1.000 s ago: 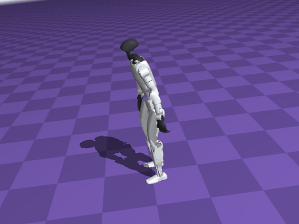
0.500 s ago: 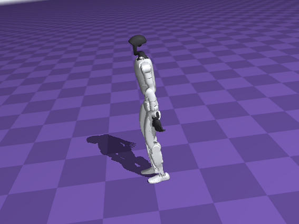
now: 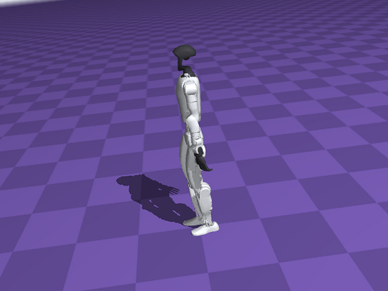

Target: Upper body actions

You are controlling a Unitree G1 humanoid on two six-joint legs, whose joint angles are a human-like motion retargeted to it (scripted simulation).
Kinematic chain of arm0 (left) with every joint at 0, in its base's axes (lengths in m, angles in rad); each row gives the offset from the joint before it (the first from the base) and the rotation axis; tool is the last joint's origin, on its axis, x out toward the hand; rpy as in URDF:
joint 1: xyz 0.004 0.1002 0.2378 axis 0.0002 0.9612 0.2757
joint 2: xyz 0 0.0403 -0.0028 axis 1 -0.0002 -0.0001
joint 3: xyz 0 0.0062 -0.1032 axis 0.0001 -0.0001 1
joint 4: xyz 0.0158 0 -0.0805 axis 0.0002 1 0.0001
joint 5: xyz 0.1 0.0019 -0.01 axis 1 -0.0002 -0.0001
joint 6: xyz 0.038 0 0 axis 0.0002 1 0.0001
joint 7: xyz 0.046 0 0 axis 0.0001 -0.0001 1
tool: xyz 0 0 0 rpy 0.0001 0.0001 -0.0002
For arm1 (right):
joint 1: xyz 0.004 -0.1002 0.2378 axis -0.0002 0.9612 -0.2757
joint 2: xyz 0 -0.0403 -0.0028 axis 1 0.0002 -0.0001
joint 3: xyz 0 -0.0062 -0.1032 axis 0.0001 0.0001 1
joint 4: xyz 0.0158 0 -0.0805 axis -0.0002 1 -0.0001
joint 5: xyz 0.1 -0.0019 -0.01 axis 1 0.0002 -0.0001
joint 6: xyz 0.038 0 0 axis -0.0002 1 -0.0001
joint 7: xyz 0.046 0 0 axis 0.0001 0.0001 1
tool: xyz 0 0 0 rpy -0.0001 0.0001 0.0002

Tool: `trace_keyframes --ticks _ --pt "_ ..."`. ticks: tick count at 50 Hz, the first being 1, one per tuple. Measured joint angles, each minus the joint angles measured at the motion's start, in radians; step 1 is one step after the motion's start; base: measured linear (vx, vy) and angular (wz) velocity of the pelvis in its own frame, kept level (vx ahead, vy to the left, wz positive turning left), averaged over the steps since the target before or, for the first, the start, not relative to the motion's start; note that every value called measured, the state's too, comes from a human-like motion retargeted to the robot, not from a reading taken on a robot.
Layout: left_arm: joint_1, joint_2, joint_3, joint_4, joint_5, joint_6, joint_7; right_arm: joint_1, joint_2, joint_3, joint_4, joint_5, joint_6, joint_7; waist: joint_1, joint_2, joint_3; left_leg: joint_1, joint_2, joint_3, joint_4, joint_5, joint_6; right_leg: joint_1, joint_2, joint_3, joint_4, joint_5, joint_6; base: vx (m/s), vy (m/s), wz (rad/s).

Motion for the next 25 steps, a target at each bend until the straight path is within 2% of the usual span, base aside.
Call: trace_keyframes --ticks 18,25 --pt "0.035 -0.002 -0.004 0.025 -0.042 -0.010 0.014 0.001 -0.012 0.004 -0.003 0.033 0.001 0.021 -0.004 -0.004 -0.011 0.010 -0.005 -0.007 -0.004 -0.005 0.010 -0.004 -0.009 -0.002 0.012 -0.001 0.012 0.00 0.00 0.00" --pt "0.026 0.003 0.007 0.028 -0.006 0.003 0.020 -0.005 -0.005 -0.020 0.000 -0.008 0.027 0.020 -0.001 -0.011 -0.013 0.007 -0.004 0.005 -0.004 -0.008 0.015 -0.009 -0.006 0.012 0.012 0.003 0.014 0.01 -0.01 -0.06"
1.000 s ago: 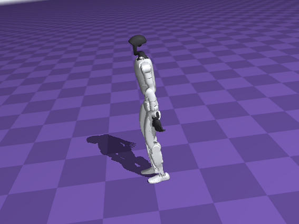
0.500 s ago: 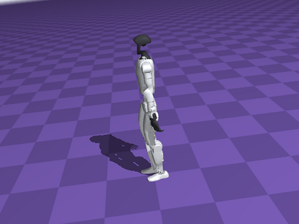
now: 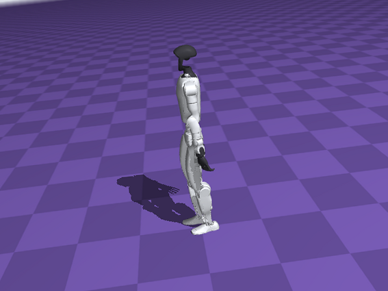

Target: Upper body actions

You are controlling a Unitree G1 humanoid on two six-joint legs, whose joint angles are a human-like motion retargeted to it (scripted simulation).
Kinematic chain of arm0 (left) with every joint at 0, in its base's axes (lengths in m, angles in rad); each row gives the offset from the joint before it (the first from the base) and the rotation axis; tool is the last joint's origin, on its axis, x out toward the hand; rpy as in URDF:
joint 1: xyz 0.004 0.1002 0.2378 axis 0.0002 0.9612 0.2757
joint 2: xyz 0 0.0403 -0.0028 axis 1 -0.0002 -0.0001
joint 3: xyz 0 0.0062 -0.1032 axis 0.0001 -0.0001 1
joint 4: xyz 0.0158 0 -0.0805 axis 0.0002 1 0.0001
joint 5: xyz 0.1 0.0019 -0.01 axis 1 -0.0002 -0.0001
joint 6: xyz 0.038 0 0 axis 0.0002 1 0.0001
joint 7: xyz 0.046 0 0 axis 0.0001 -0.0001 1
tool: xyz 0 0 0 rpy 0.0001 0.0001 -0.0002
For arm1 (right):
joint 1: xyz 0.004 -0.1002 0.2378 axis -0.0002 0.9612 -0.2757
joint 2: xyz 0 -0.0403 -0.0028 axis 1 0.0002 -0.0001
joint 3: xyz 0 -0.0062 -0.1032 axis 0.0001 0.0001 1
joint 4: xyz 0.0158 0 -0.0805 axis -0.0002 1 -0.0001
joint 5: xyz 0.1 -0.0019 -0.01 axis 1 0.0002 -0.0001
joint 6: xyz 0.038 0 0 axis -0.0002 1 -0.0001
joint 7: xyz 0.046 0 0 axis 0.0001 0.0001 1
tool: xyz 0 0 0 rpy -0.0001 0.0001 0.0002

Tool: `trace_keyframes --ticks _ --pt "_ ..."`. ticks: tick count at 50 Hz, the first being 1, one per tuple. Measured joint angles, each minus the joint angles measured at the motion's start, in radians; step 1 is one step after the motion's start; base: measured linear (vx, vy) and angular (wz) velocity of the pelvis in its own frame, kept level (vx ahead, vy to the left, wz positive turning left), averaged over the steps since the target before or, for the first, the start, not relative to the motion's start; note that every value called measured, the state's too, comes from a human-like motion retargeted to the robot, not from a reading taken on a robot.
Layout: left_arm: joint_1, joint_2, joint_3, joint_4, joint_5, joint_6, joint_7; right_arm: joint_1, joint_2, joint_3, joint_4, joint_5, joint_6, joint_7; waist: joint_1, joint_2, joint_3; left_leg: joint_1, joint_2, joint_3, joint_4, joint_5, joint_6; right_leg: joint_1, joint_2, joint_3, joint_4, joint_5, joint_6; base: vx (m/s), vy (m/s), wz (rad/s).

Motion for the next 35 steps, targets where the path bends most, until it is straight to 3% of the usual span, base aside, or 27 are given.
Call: trace_keyframes --ticks 35 --pt "-0.015 0.002 -0.026 0.002 0.002 -0.010 0.009 -0.011 0.006 0.012 0.005 0.013 -0.007 -0.005 -0.025 0.006 0.013 0.008 -0.001 0.034 -0.004 -0.010 0.008 -0.018 -0.003 0.040 0.016 0.013 0.015 0.00 0.00 0.00"
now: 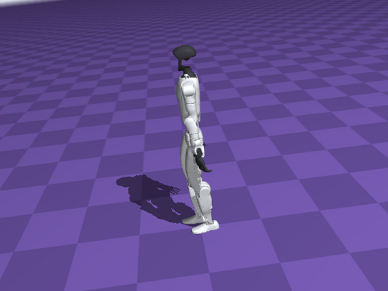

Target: Upper body actions

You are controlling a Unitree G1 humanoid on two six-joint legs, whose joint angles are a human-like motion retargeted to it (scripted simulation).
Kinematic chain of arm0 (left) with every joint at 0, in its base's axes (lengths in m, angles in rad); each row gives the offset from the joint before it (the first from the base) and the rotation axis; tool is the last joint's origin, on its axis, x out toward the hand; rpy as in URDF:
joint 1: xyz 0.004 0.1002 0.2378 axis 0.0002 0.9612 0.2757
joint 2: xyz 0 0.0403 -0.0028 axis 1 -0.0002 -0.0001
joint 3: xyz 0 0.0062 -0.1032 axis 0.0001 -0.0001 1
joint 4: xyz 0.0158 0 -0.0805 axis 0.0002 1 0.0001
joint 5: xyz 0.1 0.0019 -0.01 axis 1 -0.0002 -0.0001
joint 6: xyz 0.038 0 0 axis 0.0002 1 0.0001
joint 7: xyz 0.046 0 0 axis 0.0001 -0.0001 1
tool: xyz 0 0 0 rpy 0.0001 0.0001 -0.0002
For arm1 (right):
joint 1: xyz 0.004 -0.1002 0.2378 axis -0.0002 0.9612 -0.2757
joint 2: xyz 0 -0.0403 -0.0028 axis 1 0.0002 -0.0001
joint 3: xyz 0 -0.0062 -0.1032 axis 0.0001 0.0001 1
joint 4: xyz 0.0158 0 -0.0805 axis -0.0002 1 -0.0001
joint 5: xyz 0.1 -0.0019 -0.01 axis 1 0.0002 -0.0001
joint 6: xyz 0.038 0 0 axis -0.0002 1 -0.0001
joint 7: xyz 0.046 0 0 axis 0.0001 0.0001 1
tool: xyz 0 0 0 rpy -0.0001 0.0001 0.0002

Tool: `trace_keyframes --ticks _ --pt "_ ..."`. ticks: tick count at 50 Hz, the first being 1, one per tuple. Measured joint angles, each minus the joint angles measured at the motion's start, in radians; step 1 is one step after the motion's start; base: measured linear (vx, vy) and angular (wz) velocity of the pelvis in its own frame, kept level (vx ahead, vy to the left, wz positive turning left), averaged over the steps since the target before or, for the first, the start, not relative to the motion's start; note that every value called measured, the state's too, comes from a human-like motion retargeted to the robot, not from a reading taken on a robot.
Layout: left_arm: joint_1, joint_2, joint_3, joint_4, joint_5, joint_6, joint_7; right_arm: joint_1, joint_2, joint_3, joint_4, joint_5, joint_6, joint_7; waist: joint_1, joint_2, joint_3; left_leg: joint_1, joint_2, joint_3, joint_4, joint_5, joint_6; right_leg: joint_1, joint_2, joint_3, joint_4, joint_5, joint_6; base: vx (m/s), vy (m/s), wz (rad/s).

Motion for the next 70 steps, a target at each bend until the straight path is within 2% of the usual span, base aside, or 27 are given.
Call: trace_keyframes --ticks 20,23,25,27,28,30,34,37,41,45,48,52,55,57,60,65,70 --pt "0.004 -0.008 0.004 -0.004 -0.004 -0.017 0.029 0.002 0.009 -0.017 -0.001 0.081 -0.021 0.011 0.018 0.020 -0.005 -0.015 -0.005 -0.006 -0.002 -0.002 0.003 -0.034 -0.001 -0.009 0.070 -0.045 -0.004 0.00 0.00 -0.02" --pt "-0.001 -0.008 0.009 -0.005 -0.002 -0.022 0.048 -0.005 0.009 -0.013 -0.004 0.089 -0.025 0.007 0.019 0.027 -0.006 -0.027 -0.007 -0.018 0.001 -0.005 0.013 -0.055 0.002 0.001 0.126 -0.089 0.014 -0.04 0.01 0.11" --pt "-0.003 -0.006 0.011 -0.006 -0.003 -0.023 0.058 -0.011 0.011 -0.011 -0.009 0.096 -0.025 0.003 -0.012 0.033 0.002 -0.029 -0.013 -0.051 0.005 -0.003 0.021 -0.071 0.021 0.056 0.162 -0.117 0.053 -0.08 -0.01 0.71" --pt "-0.006 -0.003 0.008 -0.005 -0.007 -0.023 0.059 -0.013 0.013 -0.013 -0.014 0.097 -0.028 0.001 -0.039 0.040 0.011 -0.027 -0.016 -0.075 0.009 0.001 0.022 -0.087 0.084 0.184 0.175 -0.092 0.033 -0.07 0.00 0.82" --pt "-0.006 -0.003 0.005 -0.005 -0.007 -0.022 0.060 -0.011 0.013 -0.015 -0.018 0.097 -0.030 -0.002 -0.048 0.043 0.012 -0.026 -0.018 -0.083 0.011 0.002 0.021 -0.091 0.107 0.236 0.168 -0.043 0.010 -0.06 0.00 0.64" --pt "-0.012 -0.002 0.002 -0.004 -0.005 -0.021 0.060 -0.007 0.011 -0.019 -0.023 0.096 -0.037 -0.007 -0.048 0.045 0.009 -0.030 -0.021 -0.084 0.017 0.001 0.019 -0.090 0.100 0.231 0.155 -0.005 -0.008 -0.06 -0.01 0.47" --pt "-0.030 -0.006 -0.005 -0.014 0.003 -0.024 0.070 0.004 -0.006 -0.029 -0.018 0.083 -0.049 -0.015 -0.031 0.039 0.021 -0.041 -0.044 -0.093 0.054 -0.004 0.011 -0.064 0.058 0.176 0.110 -0.018 -0.008 -0.01 -0.04 0.47" --pt "-0.036 -0.018 0.003 -0.032 0.002 -0.031 0.094 0.000 -0.025 -0.038 0.007 0.050 -0.034 -0.006 0.004 0.039 0.028 -0.073 -0.044 -0.086 0.112 -0.005 -0.034 -0.046 0.039 0.163 0.075 -0.023 -0.006 -0.03 -0.01 0.28" --pt "-0.037 -0.024 0.017 -0.050 -0.023 -0.057 0.166 -0.016 -0.044 -0.045 0.029 0.004 -0.001 -0.009 0.018 0.037 0.035 -0.141 -0.029 -0.046 0.221 0.032 -0.138 -0.039 0.013 0.137 0.050 -0.023 -0.010 -0.04 -0.03 0.36" --pt "-0.040 -0.020 0.036 -0.049 -0.034 -0.042 0.279 -0.017 -0.052 -0.060 0.017 -0.004 0.006 -0.015 0.029 0.036 0.048 -0.188 -0.012 -0.012 0.303 0.044 -0.340 -0.036 0.012 0.127 0.052 -0.023 -0.028 -0.03 -0.04 0.37" --pt "-0.045 -0.011 0.041 -0.032 -0.056 -0.022 0.337 -0.009 -0.056 -0.077 -0.002 0.011 -0.003 -0.014 0.023 0.020 0.053 -0.216 0.012 0.058 0.343 0.024 -0.321 -0.030 -0.018 0.103 0.061 -0.029 -0.026 0.02 -0.04 0.54" --pt "-0.044 -0.005 0.054 -0.021 -0.071 0.003 0.371 0.005 -0.069 -0.097 -0.017 0.039 -0.016 -0.013 -0.033 0.040 0.059 -0.189 0.051 0.131 0.271 0.061 -0.183 -0.009 -0.028 0.015 0.062 -0.044 -0.027 0.04 0.01 1.01" --pt "-0.045 -0.009 0.070 -0.023 -0.094 0.003 0.369 0.006 -0.084 -0.111 -0.014 0.047 -0.014 -0.009 -0.024 0.048 0.069 -0.200 0.085 0.210 0.223 0.132 -0.135 0.008 -0.034 -0.003 0.066 -0.053 -0.023 0.07 0.02 0.33" --pt "-0.044 -0.014 0.078 -0.025 -0.107 0.001 0.371 0.004 -0.093 -0.120 -0.007 0.043 -0.006 -0.009 -0.015 0.058 0.074 -0.211 0.104 0.236 0.194 0.167 -0.145 0.017 -0.031 -0.006 0.067 -0.057 -0.021 0.07 0.05 0.18" --pt "-0.043 -0.022 0.091 -0.025 -0.126 0.001 0.391 -0.003 -0.110 -0.129 0.006 0.028 0.010 -0.014 -0.006 0.085 0.085 -0.223 0.137 0.250 0.137 0.259 -0.204 0.038 -0.018 -0.019 0.065 -0.064 -0.019 0.09 0.09 0.17" --pt "-0.037 -0.030 0.105 -0.019 -0.149 -0.006 0.439 -0.016 -0.125 -0.138 0.005 0.010 0.021 -0.021 0.005 0.109 0.095 -0.247 0.156 0.184 0.066 0.363 -0.238 0.065 -0.019 -0.019 0.069 -0.076 -0.013 0.12 0.11 -0.01" --pt "-0.030 -0.032 0.112 -0.010 -0.158 -0.015 0.477 -0.022 -0.125 -0.143 -0.024 0.021 0.009 -0.024 0.005 0.113 0.089 -0.274 0.161 0.101 0.036 0.396 -0.191 0.072 -0.043 0.005 0.086 -0.091 -0.004 0.14 0.13 -0.15"
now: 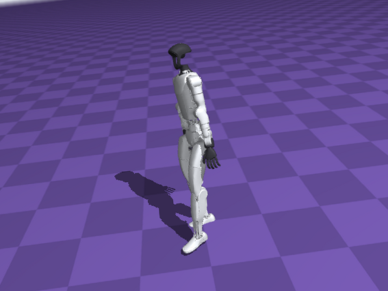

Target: Upper body actions

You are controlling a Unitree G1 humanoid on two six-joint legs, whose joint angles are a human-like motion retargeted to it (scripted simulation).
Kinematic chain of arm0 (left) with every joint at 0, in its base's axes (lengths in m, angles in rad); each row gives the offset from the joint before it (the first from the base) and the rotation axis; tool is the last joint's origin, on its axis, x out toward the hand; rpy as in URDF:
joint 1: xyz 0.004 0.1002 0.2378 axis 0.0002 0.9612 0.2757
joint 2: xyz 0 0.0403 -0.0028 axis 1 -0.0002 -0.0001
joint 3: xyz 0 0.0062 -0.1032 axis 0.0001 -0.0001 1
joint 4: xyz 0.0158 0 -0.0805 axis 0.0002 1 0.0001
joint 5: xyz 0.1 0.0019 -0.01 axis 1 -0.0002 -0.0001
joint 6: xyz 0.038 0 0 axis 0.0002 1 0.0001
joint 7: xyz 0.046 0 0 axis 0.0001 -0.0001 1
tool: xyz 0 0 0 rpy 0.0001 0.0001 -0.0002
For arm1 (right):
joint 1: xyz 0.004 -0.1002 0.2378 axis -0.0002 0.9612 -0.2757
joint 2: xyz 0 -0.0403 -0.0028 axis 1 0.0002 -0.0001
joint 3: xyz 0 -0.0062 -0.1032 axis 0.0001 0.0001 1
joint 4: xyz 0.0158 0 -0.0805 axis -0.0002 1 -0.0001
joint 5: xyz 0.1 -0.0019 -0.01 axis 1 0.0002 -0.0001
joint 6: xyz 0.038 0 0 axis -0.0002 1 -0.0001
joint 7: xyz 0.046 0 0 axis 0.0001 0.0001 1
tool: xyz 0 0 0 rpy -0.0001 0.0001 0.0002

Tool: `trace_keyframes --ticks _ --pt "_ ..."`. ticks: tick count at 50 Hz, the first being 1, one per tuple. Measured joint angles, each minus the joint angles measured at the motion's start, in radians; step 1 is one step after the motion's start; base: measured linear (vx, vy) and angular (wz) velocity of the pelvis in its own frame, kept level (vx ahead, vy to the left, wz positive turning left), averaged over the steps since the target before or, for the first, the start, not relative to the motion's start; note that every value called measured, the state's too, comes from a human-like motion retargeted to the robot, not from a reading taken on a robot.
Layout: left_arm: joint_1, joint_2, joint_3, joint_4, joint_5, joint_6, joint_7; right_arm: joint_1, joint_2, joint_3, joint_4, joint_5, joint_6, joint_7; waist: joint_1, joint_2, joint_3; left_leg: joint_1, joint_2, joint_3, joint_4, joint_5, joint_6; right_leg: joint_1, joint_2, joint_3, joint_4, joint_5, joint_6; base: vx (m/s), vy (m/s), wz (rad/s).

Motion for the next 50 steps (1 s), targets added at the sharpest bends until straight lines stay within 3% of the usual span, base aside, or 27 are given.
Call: trace_keyframes --ticks 7,15,18,22,27,30,36,37,40,42,44,50 --pt "-0.001 0.007 -0.009 -0.004 0.021 0.005 0.056 -0.016 0.012 0.002 -0.018 0.022 -0.015 0.001 0.031 -0.005 -0.003 -0.024 0.051 -0.024 0.007 0.076 -0.006 -0.013 -0.026 0.084 0.047 -0.019 0.019 0.18 0.20 -0.48" --pt "-0.003 0.023 -0.030 -0.019 0.074 0.017 0.114 -0.041 0.010 0.021 -0.018 0.000 -0.012 -0.003 0.024 -0.020 -0.006 -0.040 0.070 -0.131 0.043 0.089 0.055 -0.043 -0.081 0.148 0.087 -0.032 0.066 0.19 0.32 -0.38" --pt "-0.008 0.028 -0.041 -0.029 0.079 0.015 0.109 -0.062 -0.003 0.032 -0.019 -0.003 -0.011 0.000 0.019 -0.007 0.003 -0.033 0.057 -0.222 0.071 -0.058 -0.019 -0.070 -0.095 0.181 0.109 -0.036 0.088 0.19 0.52 -0.60" --pt "-0.019 0.033 -0.071 -0.051 0.067 -0.005 0.081 -0.105 -0.033 0.058 -0.032 -0.023 -0.003 0.004 -0.023 0.003 0.004 -0.058 0.015 -0.221 0.123 -0.257 0.036 -0.139 -0.148 0.210 0.147 -0.032 0.113 0.17 0.68 -0.36" --pt "-0.094 0.072 -0.111 -0.107 0.091 -0.021 0.043 -0.178 -0.063 0.091 -0.091 -0.066 -0.008 -0.018 -0.044 0.024 0.066 -0.132 0.012 -0.149 0.184 -0.345 0.053 -0.322 -0.206 0.208 0.311 0.053 0.132 -0.05 0.68 -0.69" --pt "-0.162 0.126 -0.139 -0.143 0.095 -0.044 0.044 -0.240 -0.065 0.132 -0.123 -0.081 -0.029 -0.039 -0.025 0.022 0.105 -0.191 0.021 -0.106 0.219 -0.375 0.069 -0.456 -0.269 0.072 0.420 0.061 0.109 -0.32 0.37 -0.71" --pt "-0.289 0.216 -0.145 -0.242 0.083 -0.074 0.043 -0.336 -0.079 0.246 -0.260 -0.136 -0.055 -0.125 -0.041 -0.031 0.195 -0.309 -0.018 -0.051 0.300 -0.415 0.080 -0.609 -0.236 -0.026 0.444 0.022 0.291 -0.26 0.32 -0.14" --pt "-0.307 0.230 -0.146 -0.263 0.077 -0.078 0.040 -0.345 -0.083 0.261 -0.290 -0.147 -0.060 -0.147 -0.040 -0.043 0.207 -0.334 -0.024 -0.043 0.323 -0.423 0.080 -0.634 -0.235 -0.040 0.449 0.016 0.288 -0.23 0.18 -0.07" --pt "-0.353 0.263 -0.145 -0.346 0.067 -0.080 0.025 -0.369 -0.099 0.302 -0.392 -0.175 -0.070 -0.211 -0.022 -0.060 0.231 -0.434 -0.018 -0.027 0.416 -0.454 0.075 -0.709 -0.302 -0.208 0.510 -0.053 0.132 -0.22 0.13 -0.11" --pt "-0.376 0.275 -0.132 -0.417 0.068 -0.065 0.022 -0.384 -0.121 0.328 -0.471 -0.181 -0.069 -0.241 -0.020 -0.071 0.241 -0.516 -0.018 -0.015 0.495 -0.482 0.074 -0.769 -0.328 -0.234 0.560 -0.118 0.067 -0.23 0.09 0.07" --pt "-0.393 0.277 -0.117 -0.488 0.074 -0.047 0.025 -0.399 -0.142 0.346 -0.540 -0.185 -0.064 -0.268 -0.019 -0.086 0.252 -0.591 -0.027 0.000 0.576 -0.510 0.079 -0.838 -0.354 -0.199 0.632 -0.157 0.087 -0.23 0.14 0.16" --pt "-0.443 0.257 -0.090 -0.724 0.114 0.074 -0.032 -0.432 -0.211 0.342 -0.775 -0.214 -0.010 -0.290 -0.020 -0.103 0.279 -0.839 -0.055 0.038 0.850 -0.593 0.097 -1.088 -0.406 -0.156 0.902 -0.253 0.010 -0.22 0.09 0.25"
